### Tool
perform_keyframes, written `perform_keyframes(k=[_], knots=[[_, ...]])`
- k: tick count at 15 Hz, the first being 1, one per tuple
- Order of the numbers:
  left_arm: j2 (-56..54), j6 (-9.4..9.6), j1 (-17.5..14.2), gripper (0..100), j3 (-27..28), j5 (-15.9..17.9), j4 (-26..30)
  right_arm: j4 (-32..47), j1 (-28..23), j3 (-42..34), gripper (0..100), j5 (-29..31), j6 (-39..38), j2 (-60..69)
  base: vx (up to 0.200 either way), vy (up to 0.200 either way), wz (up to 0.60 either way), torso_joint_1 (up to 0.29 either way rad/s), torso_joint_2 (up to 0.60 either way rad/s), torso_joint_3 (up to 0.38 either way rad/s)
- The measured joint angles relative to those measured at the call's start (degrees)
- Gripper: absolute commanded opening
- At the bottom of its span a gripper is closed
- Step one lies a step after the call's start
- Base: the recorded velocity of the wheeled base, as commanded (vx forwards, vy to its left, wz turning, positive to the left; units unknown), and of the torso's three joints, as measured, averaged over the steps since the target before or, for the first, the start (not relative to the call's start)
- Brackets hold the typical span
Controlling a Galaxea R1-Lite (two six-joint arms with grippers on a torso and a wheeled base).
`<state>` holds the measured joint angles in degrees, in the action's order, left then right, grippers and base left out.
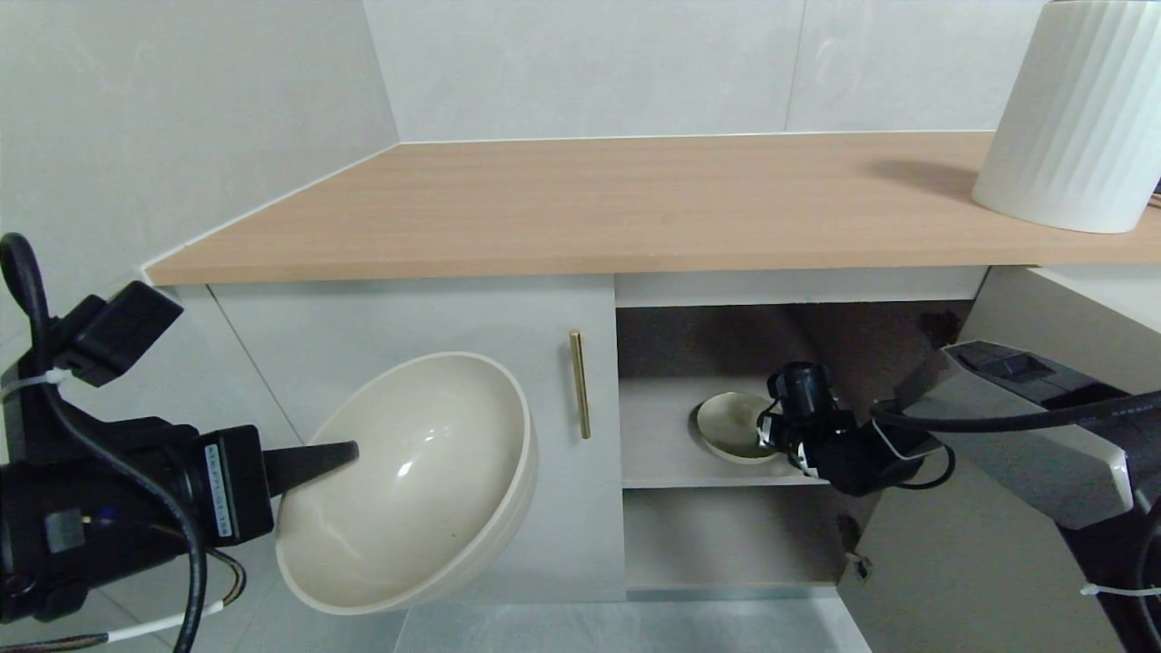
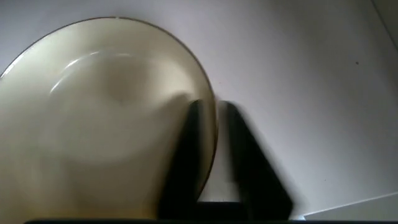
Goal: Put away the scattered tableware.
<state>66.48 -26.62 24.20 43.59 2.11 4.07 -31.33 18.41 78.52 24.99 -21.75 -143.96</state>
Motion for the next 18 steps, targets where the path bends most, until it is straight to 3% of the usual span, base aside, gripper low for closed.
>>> perform_keyframes(k=[3, 6, 9, 12, 15, 18], knots=[[0.15, 0.52, 0.02, 0, 0.0, -0.04, -0.02, 0.0, -0.05, -0.35, 100, -0.01, -1.21, 0.2, 0.0, 0.0, 0.0, 0.0, 0.0, 0.0], [1.61, 6.6, 0.07, 0, 0.0, -0.37, -1.01, 0.13, 0.02, -3.17, 100, -0.96, -1.82, 3.33, 0.0, 0.0, 0.0, 0.0, 0.0, 0.0], [5.85, 9.23, 0.6, 0, 0.04, -1.24, -7.22, 1.04, 0.99, -8.51, 100, -5.84, -1.89, 10.5, 0.0, 0.0, 0.0, 0.0, 0.0, 0.0], [12.3, 13.17, 0.88, 0, -0.07, -1.84, -11.73, 7.41, 3.86, -14.17, 100, -13.84, -1.62, 21.94, 0.0, 0.0, 0.0, 0.0, 0.0, 0.0], [19.21, 13.9, 1.84, 0, -0.35, -4.51, -13.99, 21.18, 10.25, -16.98, 100, -18.57, -1.54, 33.9, 0.0, 0.0, 0.0, 0.0, 0.0, 0.0], [25.15, 12.59, 5.92, 0, -1.43, -8.02, -18.54, 28.0, 17.94, -18.08, 100, -19.31, -1.54, 41.45, 0.0, 0.0, 0.0, 0.0, 0.0, 0.0]])
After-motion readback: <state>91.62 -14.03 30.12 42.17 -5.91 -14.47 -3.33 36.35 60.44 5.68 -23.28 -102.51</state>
